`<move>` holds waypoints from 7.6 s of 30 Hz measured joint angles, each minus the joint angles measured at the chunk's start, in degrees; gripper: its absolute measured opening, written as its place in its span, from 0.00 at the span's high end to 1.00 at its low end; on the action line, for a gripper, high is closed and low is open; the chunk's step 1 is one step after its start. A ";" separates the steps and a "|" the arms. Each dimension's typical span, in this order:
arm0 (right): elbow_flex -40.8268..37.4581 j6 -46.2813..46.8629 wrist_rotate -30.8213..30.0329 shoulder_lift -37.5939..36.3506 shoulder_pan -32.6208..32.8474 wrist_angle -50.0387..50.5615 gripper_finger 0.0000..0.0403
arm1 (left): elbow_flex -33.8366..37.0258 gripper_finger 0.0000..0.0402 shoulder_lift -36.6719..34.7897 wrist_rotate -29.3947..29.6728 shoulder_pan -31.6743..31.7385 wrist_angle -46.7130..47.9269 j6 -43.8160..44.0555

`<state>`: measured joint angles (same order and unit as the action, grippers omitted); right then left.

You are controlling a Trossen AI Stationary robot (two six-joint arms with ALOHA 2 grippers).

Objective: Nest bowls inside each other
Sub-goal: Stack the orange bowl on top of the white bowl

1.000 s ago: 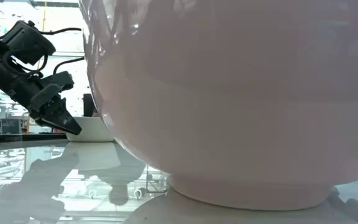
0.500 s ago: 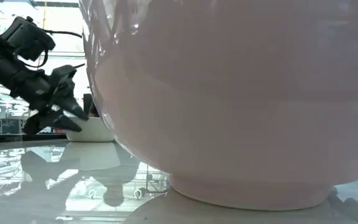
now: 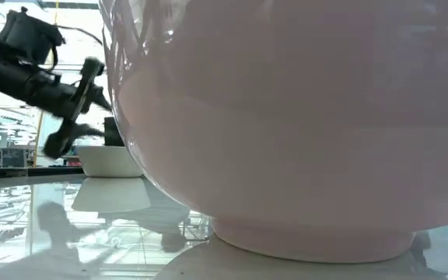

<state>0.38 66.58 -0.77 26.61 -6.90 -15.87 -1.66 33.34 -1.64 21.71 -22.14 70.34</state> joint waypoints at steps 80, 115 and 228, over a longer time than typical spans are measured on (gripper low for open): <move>62.89 -26.68 12.76 67.22 21.34 -11.02 0.63 | -57.68 0.59 33.92 21.97 -63.65 80.84 -16.50; 132.34 -32.52 18.58 115.20 18.11 46.20 0.63 | -57.65 0.59 3.15 47.89 -66.10 66.11 -21.56; 70.65 -71.82 12.76 80.27 12.74 21.18 0.63 | -36.71 0.59 -10.22 -1.71 -10.93 40.69 -34.12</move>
<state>71.03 -5.24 11.99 106.88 5.85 5.31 -38.37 23.12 -3.35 10.79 18.56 36.23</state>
